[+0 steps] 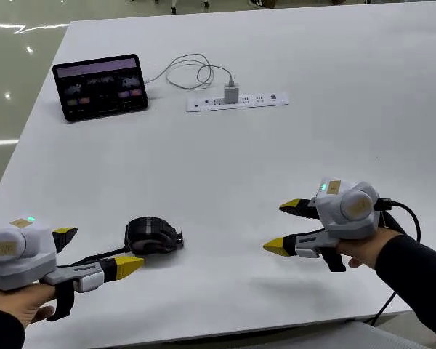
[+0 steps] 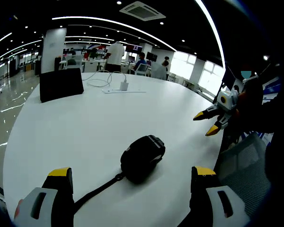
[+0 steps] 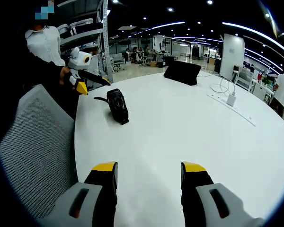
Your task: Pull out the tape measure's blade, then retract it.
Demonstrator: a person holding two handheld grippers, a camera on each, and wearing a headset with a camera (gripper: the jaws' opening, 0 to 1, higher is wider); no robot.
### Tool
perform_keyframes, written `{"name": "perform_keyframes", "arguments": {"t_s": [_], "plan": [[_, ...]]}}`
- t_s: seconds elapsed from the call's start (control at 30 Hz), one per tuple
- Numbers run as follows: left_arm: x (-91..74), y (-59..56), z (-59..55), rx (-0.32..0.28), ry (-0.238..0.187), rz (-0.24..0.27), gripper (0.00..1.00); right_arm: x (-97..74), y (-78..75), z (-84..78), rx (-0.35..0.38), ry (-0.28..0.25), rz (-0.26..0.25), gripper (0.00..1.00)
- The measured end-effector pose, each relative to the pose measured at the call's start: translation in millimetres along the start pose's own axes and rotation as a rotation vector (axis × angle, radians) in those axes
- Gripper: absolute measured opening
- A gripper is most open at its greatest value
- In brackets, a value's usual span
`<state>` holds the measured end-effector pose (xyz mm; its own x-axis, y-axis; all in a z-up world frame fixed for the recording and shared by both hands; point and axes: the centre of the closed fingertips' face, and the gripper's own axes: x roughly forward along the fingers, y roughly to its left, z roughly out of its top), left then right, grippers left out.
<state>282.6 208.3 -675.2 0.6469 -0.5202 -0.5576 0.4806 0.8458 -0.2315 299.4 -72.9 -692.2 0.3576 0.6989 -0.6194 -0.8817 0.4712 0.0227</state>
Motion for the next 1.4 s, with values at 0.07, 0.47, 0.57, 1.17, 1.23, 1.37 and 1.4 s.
{"name": "perform_keyframes", "arguments": {"t_s": [0.07,0.47,0.57,1.17,1.23,1.37,1.4], "plan": [[-2.1,-1.7,0.0,0.001,-0.001,-0.001,1.00,-1.9,-1.8,-2.7,-0.001,0.004,-0.002,0.50],[-3.6,-9.2,8.3,0.046,-0.008,-0.008,1.00,-18.7,-8.9,-11.7,0.026,-0.001,-0.045,0.57],[-3.6,-10.2,7.4,0.059,-0.006,-0.019,1.00,-27.1,-10.9,-16.5,0.051,-0.012,-0.070,0.59],[-14.3,-7.6,-15.7,0.075,0.040,0.003,1.00,-84.1,-28.5,-62.9,0.145,0.006,-0.191,0.76],[-16.9,-9.4,-14.7,0.067,0.019,-0.007,1.00,-90.5,-28.1,-63.5,0.158,-0.010,-0.187,0.78],[-19.8,-9.5,-16.6,0.062,0.021,-0.010,1.00,-101.6,-28.2,-68.8,0.166,-0.011,-0.200,0.83],[-20.5,-9.5,-16.7,0.061,0.019,-0.009,1.00,-103.2,-27.6,-70.4,0.156,0.001,-0.205,0.85]]}}
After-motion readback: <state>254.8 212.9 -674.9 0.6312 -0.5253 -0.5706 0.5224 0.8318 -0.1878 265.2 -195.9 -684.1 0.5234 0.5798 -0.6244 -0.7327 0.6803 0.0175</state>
